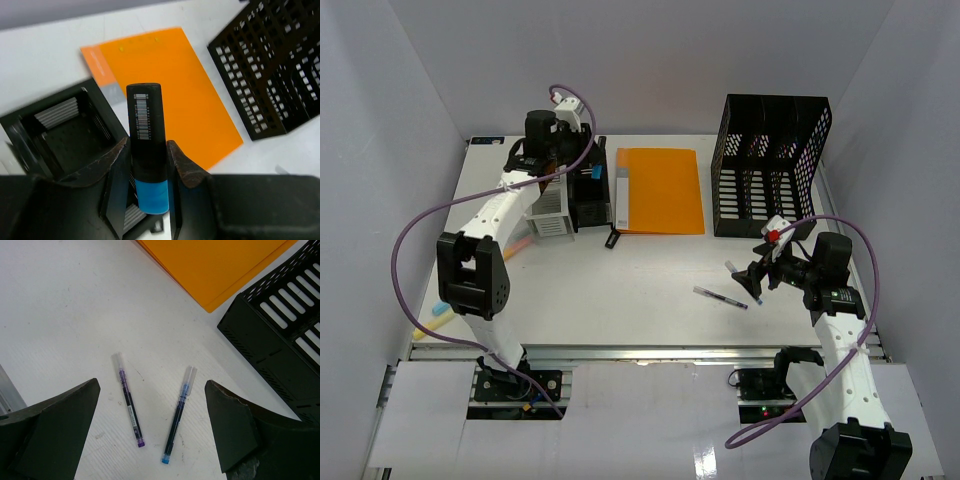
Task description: Organize the desk
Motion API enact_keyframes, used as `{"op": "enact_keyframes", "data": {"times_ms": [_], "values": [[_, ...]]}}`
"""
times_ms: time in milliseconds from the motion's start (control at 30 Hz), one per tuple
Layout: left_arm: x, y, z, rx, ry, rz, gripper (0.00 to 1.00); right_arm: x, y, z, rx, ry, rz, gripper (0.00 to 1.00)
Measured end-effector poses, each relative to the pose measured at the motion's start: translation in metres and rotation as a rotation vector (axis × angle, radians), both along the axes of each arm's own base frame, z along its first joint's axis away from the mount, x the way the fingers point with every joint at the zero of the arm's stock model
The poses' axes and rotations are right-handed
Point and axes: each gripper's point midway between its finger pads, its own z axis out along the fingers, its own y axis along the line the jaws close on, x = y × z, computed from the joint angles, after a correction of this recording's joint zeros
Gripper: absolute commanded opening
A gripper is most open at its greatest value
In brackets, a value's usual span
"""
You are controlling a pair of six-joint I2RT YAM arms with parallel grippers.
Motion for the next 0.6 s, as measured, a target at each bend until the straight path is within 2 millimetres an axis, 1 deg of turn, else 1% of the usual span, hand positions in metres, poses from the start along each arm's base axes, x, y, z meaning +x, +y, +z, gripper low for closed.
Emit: {"op": "enact_keyframes", "data": {"times_ms": [100,267,367,467,600], "values": [[0.024,0.007,0.000,-0.039,-0.071,-0.004,0.00,0.000,0.001,0.000,0.003,-0.001,0.003,0.92],[0.046,0.004,0.007,-0.083,-0.195,-0.040,0.00,-0.001,0.001,0.002,0.006,-0.006,0.009,0.92],[0.060,0.007,0.004,-0.094,-0.244,-0.042,0.00,-0.002,0.002,0.003,0.008,-0.009,0.013,0.92],[0.073,0.015,-0.004,-0.091,-0.283,-0.033,0.00,-0.002,0.002,0.003,0.008,-0.010,0.014,0.92],[0.079,0.024,-0.026,-0.069,-0.289,-0.020,0.00,-0.002,0.002,0.003,0.009,-0.010,0.015,0.92]]}}
